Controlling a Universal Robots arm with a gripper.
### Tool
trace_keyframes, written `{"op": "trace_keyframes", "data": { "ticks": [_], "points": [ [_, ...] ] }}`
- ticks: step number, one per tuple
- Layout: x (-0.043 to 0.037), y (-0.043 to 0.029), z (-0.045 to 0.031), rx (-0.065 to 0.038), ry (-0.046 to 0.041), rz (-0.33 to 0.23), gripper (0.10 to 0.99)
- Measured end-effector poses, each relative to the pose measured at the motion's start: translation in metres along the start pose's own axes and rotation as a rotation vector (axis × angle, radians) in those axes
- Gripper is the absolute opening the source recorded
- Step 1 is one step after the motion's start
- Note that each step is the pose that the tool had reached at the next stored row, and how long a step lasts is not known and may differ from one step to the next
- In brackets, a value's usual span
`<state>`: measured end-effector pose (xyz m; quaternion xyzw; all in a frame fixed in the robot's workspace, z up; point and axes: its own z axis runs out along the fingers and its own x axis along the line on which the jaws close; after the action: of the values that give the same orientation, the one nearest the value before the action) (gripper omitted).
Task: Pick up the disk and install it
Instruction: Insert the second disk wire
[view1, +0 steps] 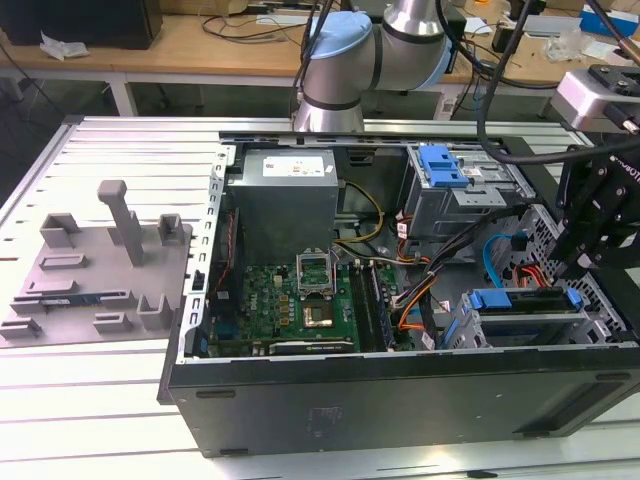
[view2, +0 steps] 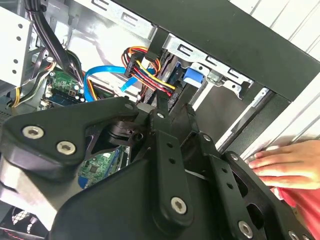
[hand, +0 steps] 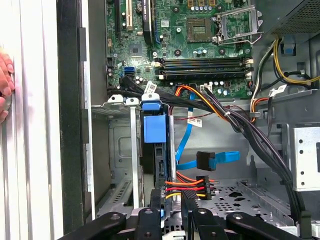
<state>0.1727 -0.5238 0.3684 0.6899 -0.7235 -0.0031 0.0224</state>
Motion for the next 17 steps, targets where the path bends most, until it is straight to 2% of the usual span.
{"op": "trace_keyframes", "data": {
  "ticks": [1,3,6,7,9,10,12,13,15,17],
  "points": [
    [-0.0036,0.0002,-0.0001,0.001,0.0114,0.0,0.302],
    [-0.0121,0.0007,-0.0007,0.002,0.0412,0.002,0.302],
    [-0.0214,0.0012,-0.0029,0.005,0.0991,0.004,0.302],
    [-0.0257,0.0014,-0.0039,0.006,0.122,0.005,0.302],
    [-0.0321,0.0019,-0.0049,0.007,0.1523,0.006,0.302],
    [-0.0382,0.0032,-0.0055,0.008,0.1785,0.006,0.302],
    [-0.0511,0.0058,-0.0062,0.01,0.2097,0.004,0.302],
    [-0.0577,0.0068,-0.0064,0.012,0.2204,0.003,0.302],
    [-0.0635,0.0077,-0.0065,0.013,0.2299,0.002,0.302],
    [-0.0691,0.0091,-0.0067,0.014,0.2435,0.001,0.302]
  ]
}}
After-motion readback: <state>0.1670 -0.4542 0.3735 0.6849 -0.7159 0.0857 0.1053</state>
